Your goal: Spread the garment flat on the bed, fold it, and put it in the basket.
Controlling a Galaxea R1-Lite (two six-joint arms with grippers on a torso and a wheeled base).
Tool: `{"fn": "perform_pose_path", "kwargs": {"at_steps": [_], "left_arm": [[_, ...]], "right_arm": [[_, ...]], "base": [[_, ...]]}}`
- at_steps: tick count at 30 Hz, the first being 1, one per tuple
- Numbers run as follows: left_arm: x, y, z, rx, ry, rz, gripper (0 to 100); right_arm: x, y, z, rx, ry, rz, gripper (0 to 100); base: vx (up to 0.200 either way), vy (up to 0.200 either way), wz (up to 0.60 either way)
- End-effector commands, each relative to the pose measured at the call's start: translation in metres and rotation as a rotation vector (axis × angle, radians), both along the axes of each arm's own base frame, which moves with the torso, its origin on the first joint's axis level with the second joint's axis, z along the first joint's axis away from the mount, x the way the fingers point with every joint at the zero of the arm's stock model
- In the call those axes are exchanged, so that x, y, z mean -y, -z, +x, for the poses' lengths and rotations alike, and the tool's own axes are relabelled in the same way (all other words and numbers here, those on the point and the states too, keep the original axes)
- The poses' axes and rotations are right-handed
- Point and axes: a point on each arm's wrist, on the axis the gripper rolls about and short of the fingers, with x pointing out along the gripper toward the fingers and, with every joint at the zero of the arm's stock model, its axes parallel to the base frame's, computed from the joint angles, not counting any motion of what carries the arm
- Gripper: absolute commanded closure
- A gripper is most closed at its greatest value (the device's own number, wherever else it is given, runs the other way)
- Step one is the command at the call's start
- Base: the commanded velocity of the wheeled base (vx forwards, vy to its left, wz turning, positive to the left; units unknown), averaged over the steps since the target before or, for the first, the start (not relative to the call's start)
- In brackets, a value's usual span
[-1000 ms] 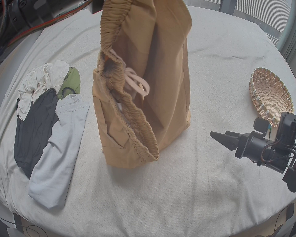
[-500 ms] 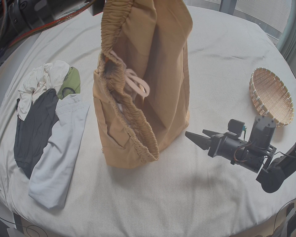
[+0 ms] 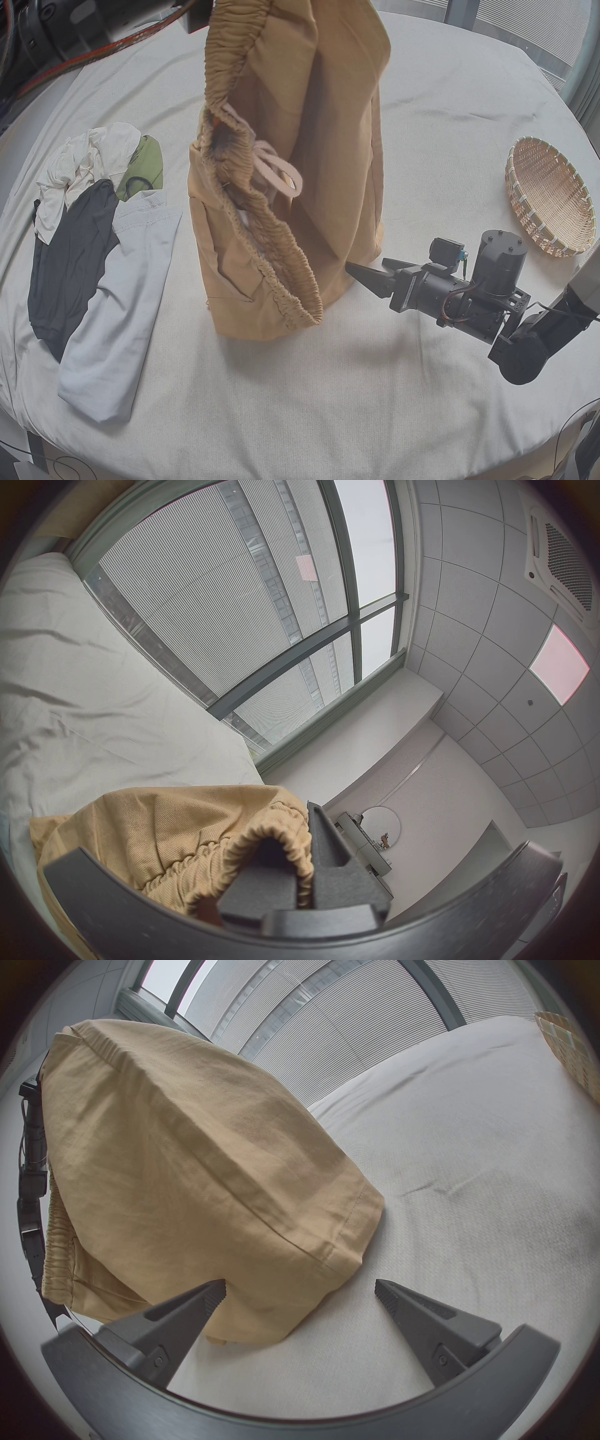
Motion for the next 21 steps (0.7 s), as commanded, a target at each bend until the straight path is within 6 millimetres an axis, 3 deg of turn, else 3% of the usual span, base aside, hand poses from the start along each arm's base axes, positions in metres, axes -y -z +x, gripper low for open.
{"fn": "perform_pose_path", "kwargs": {"at_steps": [1, 5, 6, 19, 21], "left_arm": [[0.0, 0.0, 0.0, 0.0, 0.001, -0.001, 100], [0.0, 0.0, 0.0, 0.001, 0.001, -0.002, 100], [-0.001, -0.001, -0.001, 0.003, 0.002, -0.002, 100], [-0.002, -0.001, -0.001, 0.005, -0.002, -0.007, 100], [-0.005, -0.003, -0.001, 0.007, -0.011, -0.012, 100]], "right_arm": [[-0.004, -0.001, 0.005, 0.01, -0.012, 0.006, 0], [-0.005, -0.001, 0.007, 0.02, -0.035, 0.013, 0], [-0.006, -0.001, 0.007, 0.028, -0.035, 0.018, 100], [0.001, -0.001, -0.001, 0.085, -0.035, 0.044, 100], [0.02, -0.019, -0.024, 0.126, -0.018, 0.065, 100]], "base": [[0.0, 0.0, 0.0], [0.0, 0.0, 0.0], [0.0, 0.0, 0.0], [0.0, 0.0, 0.0], [0.0, 0.0, 0.0]]}}
